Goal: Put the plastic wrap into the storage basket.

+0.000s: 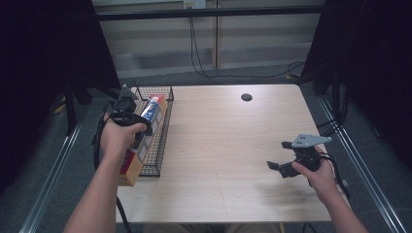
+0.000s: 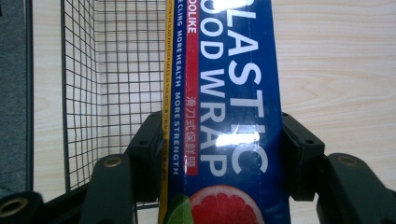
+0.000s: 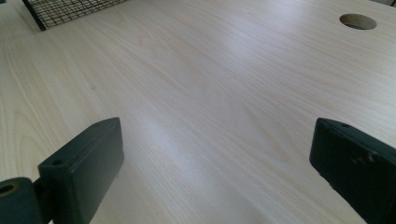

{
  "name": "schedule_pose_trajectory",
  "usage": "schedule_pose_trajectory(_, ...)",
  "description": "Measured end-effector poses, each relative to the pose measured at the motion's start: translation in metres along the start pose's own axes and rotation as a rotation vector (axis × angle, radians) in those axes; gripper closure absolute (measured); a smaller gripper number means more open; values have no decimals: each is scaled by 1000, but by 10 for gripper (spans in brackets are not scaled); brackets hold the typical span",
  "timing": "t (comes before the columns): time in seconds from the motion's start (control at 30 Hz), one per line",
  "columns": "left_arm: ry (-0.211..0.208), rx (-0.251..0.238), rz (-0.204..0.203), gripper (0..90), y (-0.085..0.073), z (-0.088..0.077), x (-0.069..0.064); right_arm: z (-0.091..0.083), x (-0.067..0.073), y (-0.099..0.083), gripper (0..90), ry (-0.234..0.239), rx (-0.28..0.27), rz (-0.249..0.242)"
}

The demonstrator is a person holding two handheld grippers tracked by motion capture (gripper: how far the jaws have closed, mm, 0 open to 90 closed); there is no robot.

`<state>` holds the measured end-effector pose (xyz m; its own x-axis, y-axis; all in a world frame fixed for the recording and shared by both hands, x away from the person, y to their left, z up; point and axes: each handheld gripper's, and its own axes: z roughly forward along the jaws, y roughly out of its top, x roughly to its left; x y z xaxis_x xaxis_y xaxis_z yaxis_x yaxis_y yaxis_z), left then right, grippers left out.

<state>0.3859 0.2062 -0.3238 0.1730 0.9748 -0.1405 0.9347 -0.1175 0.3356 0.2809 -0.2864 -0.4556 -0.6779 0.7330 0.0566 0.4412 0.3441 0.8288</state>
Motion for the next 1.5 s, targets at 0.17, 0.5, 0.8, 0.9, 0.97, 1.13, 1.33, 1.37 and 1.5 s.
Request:
schedule_pose_trajectory(0.17,-4,-5,-13,434,0,0,2,0,0,0,28,-1,1,0)
schedule_pose_trajectory(0.5,9,-1,-28,434,-2,1,8,0,1,1,28,3,-1,0)
schedule_pose_trajectory(0.8,20,0,-40,433,-3,2,14,0,1,1,28,0,-2,-3)
schedule_pose_trajectory(0.9,24,3,-43,434,-4,3,17,0,2,1,28,3,1,-4)
schedule_pose_trajectory(0.97,31,2,-46,433,-5,4,19,0,2,1,28,5,4,-6)
schedule_pose_trajectory(1.13,39,1,-77,433,-6,7,21,0,2,1,28,8,2,-5)
schedule_pose_trajectory(1.33,40,9,-81,433,-7,10,25,0,2,1,29,11,-2,-7)
schedule_pose_trajectory(1.37,38,12,-85,433,-7,10,25,0,2,1,29,10,-2,-7)
schedule_pose_trajectory(1.5,42,12,-98,433,-7,13,25,1,2,1,29,10,-1,-11)
